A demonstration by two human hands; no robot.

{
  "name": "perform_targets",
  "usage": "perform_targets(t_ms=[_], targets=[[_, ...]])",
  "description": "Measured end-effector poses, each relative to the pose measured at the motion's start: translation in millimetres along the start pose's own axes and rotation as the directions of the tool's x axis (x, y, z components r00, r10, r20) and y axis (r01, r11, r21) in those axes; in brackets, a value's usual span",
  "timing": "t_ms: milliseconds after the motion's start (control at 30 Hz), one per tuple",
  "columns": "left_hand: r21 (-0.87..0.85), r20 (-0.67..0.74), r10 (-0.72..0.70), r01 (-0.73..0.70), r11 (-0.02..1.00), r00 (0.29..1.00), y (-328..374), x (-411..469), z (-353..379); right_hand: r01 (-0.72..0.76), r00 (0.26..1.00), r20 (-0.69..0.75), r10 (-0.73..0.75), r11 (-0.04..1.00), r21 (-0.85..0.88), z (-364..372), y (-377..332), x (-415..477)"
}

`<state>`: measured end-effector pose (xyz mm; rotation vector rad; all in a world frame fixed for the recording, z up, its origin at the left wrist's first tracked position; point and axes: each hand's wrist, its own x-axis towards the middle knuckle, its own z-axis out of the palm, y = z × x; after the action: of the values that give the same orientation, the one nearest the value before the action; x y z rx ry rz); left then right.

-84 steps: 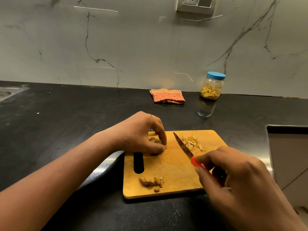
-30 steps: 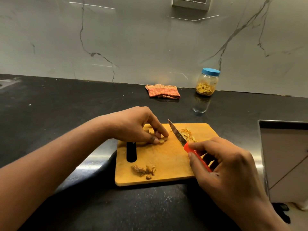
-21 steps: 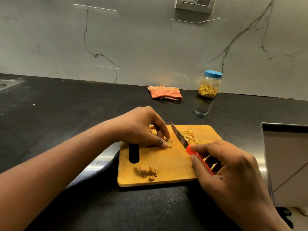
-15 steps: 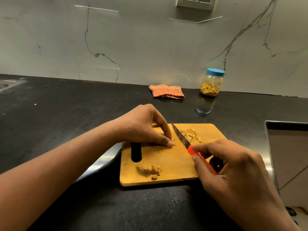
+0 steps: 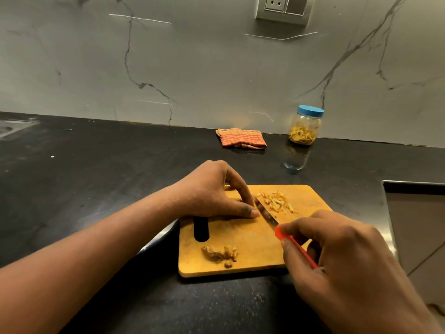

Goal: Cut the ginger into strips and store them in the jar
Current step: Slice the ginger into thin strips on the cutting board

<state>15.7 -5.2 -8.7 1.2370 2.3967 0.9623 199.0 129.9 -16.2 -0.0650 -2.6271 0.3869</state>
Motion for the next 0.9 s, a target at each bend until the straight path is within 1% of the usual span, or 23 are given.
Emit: perform_targets(t_ms=[200,467,567,700,800,900], targets=[[-0.017,-0.024,0.017,-0.018,1.000,1.000,2,-1,2,0.032,0.999,-0.011,-0.032,0.999,-0.013,-1,-1,-2],[0.020,-0.015,0.037,-0.037,0.999,0.999,1,0,1,0.044,0.999,-0.018,-0.045,0.999,-0.026,-2,2,-3],[0.023,-0.065,0.029,-0.028,0.999,0.997,0,0,6,0.037,0.999,-0.007,-0.037,0.997,-0.071,-13,10,-2],[-0.005,-0.103,0.059,-0.060,0.998,0.993,3,0,11,0.024,0.999,-0.021,-0.026,0.996,-0.089,-23,22,0],[-0.055,-0.108,0.008,-0.014,0.998,0.994,5,-1,11,0.017,1.000,-0.022,-0.019,0.996,-0.088,-22,27,-1],[-0.083,-0.067,-0.034,0.028,0.996,0.997,6,-1,12,0.004,1.000,-0.013,-0.005,0.997,-0.082,-23,32,-4]])
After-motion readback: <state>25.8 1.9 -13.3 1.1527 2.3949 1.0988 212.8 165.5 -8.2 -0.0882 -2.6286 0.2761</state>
